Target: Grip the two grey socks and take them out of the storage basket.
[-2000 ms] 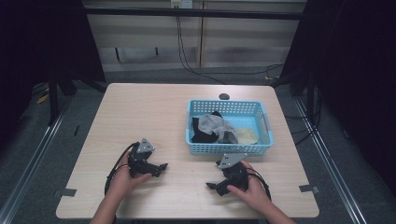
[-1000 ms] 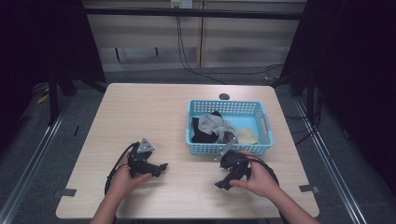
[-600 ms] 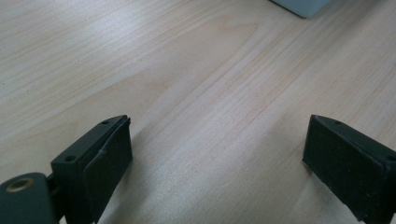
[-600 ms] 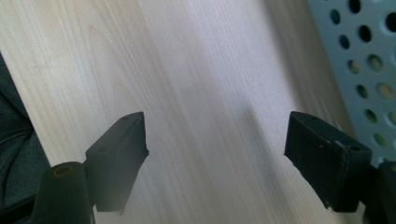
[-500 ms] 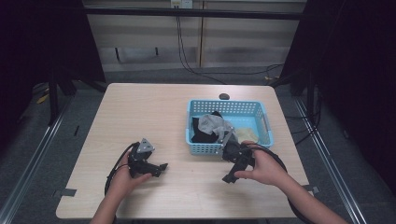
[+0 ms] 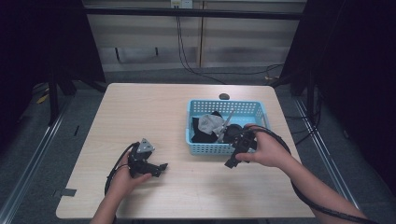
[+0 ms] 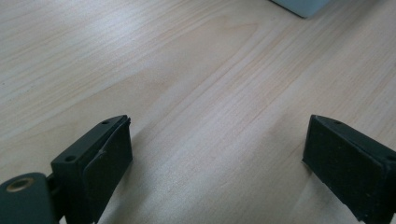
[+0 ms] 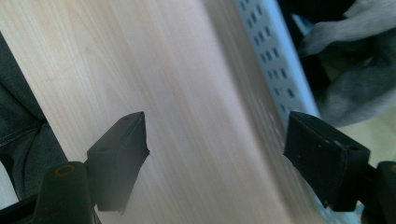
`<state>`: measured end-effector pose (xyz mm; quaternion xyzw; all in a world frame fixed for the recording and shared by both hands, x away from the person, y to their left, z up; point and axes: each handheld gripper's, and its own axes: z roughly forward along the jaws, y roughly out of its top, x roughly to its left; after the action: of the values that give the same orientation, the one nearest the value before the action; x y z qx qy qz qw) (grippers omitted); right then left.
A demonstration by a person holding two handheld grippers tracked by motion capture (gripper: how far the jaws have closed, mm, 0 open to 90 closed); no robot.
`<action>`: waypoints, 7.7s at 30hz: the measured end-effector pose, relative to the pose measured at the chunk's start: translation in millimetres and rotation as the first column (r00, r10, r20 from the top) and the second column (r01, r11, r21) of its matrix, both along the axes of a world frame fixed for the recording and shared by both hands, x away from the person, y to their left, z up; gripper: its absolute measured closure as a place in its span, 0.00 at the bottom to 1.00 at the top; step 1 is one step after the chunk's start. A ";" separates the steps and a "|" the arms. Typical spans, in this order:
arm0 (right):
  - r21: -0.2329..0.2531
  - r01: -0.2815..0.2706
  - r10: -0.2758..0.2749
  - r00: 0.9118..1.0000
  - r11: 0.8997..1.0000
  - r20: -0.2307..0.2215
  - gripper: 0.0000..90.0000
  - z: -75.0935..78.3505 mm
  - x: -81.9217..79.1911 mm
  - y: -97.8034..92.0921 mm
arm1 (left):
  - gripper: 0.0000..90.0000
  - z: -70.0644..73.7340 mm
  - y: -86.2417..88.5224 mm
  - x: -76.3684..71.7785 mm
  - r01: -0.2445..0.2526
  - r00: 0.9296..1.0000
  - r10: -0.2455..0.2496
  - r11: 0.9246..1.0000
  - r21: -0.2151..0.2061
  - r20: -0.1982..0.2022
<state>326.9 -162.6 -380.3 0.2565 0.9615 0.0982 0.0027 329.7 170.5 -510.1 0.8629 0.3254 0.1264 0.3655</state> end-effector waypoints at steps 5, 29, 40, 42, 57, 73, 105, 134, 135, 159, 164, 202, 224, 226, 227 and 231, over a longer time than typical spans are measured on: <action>-0.006 0.035 -0.035 0.999 0.999 0.012 0.24 8.8 18.4 -1.7 | 0.08 0.0 0.0 0.0 0.000 1.000 0.000 1.000 0.000 0.000; -0.037 0.207 -0.206 0.978 0.978 0.015 0.24 -13.0 97.0 -1.9 | 0.08 -0.2 -0.5 -0.1 -0.006 1.000 0.006 1.000 -0.006 0.004; -0.072 0.247 -0.251 0.966 0.966 -0.061 0.33 -44.0 102.6 4.4 | 0.08 -0.5 -0.8 -0.3 -0.008 1.000 0.008 1.000 -0.011 0.001; -0.067 0.248 -0.252 0.965 0.966 -0.072 0.35 -46.2 102.9 3.8 | 0.08 -0.5 -0.8 -0.3 -0.008 1.000 0.008 1.000 -0.010 0.000; -0.040 0.248 -0.251 0.958 0.968 -0.136 0.90 -30.0 105.0 -14.3 | 0.08 -0.4 -0.8 -0.3 -0.008 1.000 0.008 1.000 -0.010 0.001; -0.031 0.259 -0.260 0.956 0.966 -0.135 0.90 3.4 106.8 -33.0 | 0.08 -0.2 -0.5 -0.1 -0.005 1.000 0.005 1.000 -0.006 0.004; 0.005 0.126 -0.126 0.989 0.992 -0.074 0.90 65.6 67.8 -37.8 | 0.08 -0.2 -0.5 -0.1 -0.005 1.000 0.005 1.000 -0.005 0.003; 0.037 -0.157 0.160 0.982 0.987 -0.100 0.89 10.5 -6.3 37.4 | 0.08 0.0 -0.1 0.0 0.001 1.000 -0.001 1.000 0.000 0.000; 0.037 -0.157 0.160 0.982 0.987 -0.100 0.89 10.5 -6.3 37.4 | 0.08 0.0 -0.1 0.0 0.001 1.000 -0.001 1.000 0.001 0.000; 0.003 -0.169 0.168 0.979 0.986 -0.118 0.86 -59.0 -12.8 49.8 | 0.08 0.0 -0.2 0.0 0.000 1.000 0.000 1.000 0.000 0.000; 0.004 -0.178 0.177 0.977 0.984 -0.115 0.85 -63.3 -13.6 53.5 | 0.08 0.0 -0.2 -0.1 0.000 1.000 0.000 1.000 0.000 0.000; 0.008 -0.126 0.126 0.986 0.992 -0.105 0.55 -38.0 -11.7 42.2 | 0.08 0.0 -0.2 -0.1 0.000 1.000 0.000 1.000 0.000 0.000; 0.017 -0.016 0.016 1.000 1.000 -0.025 0.41 10.5 34.3 19.4 | 0.08 0.0 -0.1 -0.1 0.001 1.000 -0.001 1.000 0.001 0.000; 0.017 0.009 -0.009 1.000 1.000 -0.014 0.40 11.4 42.9 16.7 | 0.08 -0.4 -0.7 -0.4 -0.007 1.000 0.007 1.000 -0.009 -0.001; 0.017 0.009 -0.009 1.000 1.000 -0.014 0.40 11.4 42.9 16.7 | 0.08 -0.4 -0.7 -0.3 -0.006 1.000 0.006 1.000 -0.009 0.001; 0.021 0.080 -0.080 0.997 0.997 -0.003 0.40 7.9 66.6 9.6 | 0.08 -0.4 -0.7 -0.3 -0.006 1.000 0.006 1.000 -0.009 0.001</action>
<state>393.5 -153.0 -372.4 0.2951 0.9494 0.1078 0.0028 329.4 169.7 -510.5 0.8602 0.3285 0.1265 0.3690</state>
